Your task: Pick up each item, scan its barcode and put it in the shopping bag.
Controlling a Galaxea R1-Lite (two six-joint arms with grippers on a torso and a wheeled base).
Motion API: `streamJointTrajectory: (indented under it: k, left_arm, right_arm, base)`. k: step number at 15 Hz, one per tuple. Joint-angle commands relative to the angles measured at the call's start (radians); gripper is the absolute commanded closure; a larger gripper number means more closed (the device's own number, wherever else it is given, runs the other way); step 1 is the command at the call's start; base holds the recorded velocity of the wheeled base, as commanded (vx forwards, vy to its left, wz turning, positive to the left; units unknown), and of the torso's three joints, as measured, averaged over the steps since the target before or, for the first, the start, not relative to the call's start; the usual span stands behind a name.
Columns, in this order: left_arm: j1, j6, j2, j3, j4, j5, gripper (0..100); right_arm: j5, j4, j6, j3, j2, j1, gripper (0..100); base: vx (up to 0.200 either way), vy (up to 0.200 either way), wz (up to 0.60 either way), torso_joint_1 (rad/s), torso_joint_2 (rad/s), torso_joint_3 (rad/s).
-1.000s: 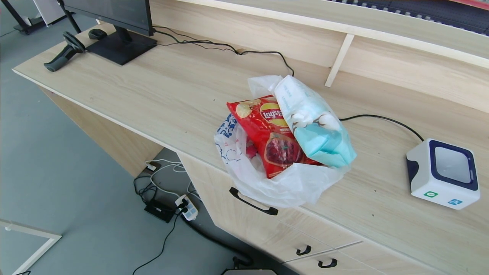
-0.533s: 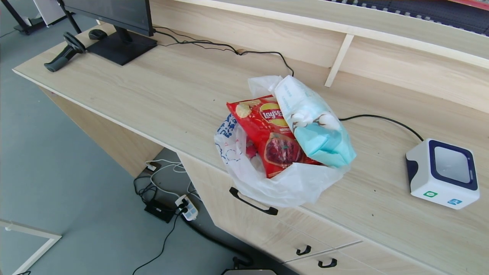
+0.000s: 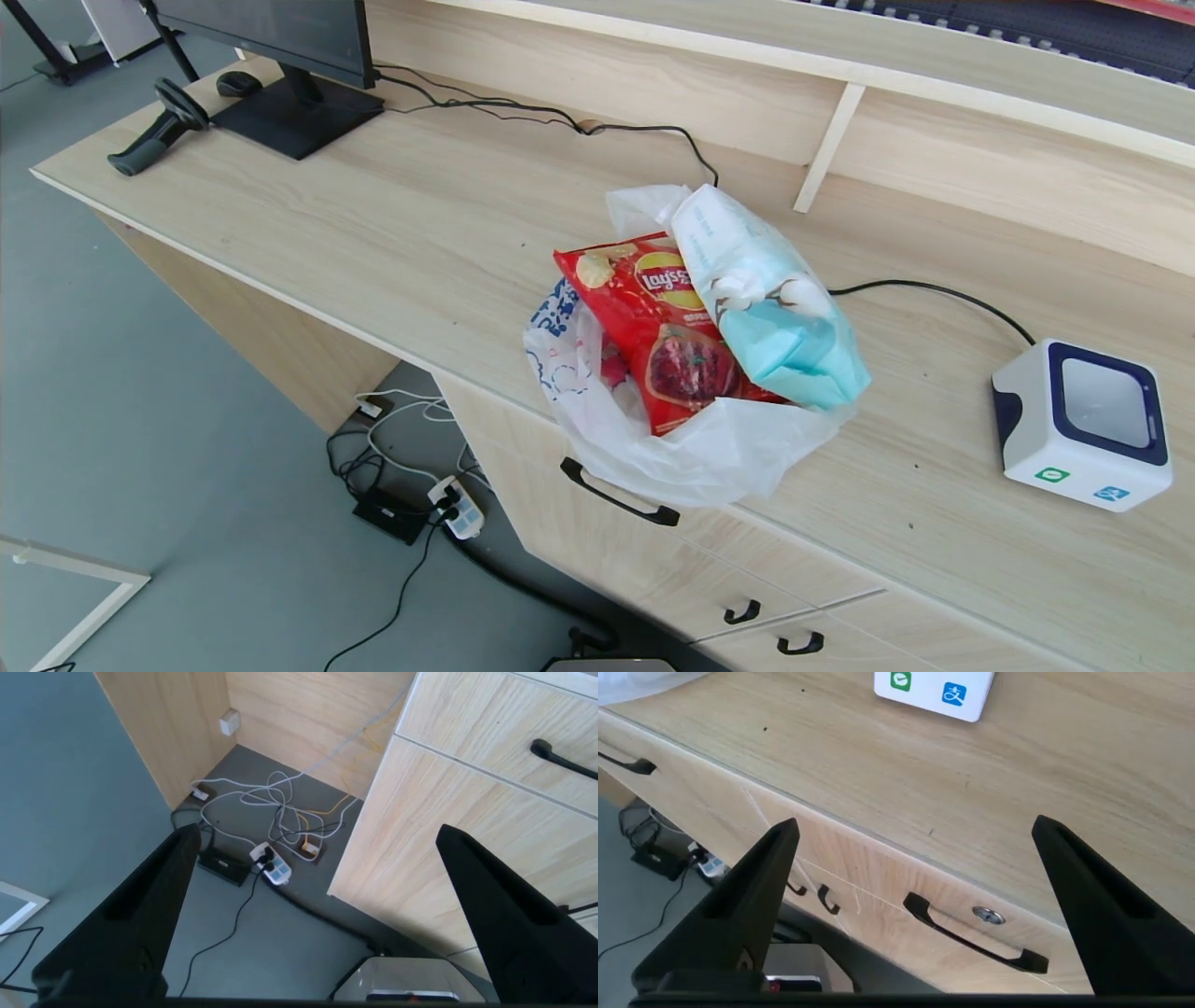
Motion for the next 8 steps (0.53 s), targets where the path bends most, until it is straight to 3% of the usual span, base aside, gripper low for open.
streamJointTrajectory:
  k: [1, 8]
  left_arm:
    - [0.0, -0.001, 0.0, 0.0, 0.0, 0.0, 0]
    - [0.0, -0.001, 0.0, 0.0, 0.0, 0.0, 0]
  right_arm:
    - [0.0, -0.001, -0.002, 0.0, 0.002, 0.0, 0]
    - [0.0, -0.001, 0.0, 0.0, 0.002, 0.0, 0]
  base:
    - [0.0, 0.0, 0.0, 0.0, 0.0, 0.0]
    - [0.0, 0.0, 0.0, 0.0, 0.0, 0.0]
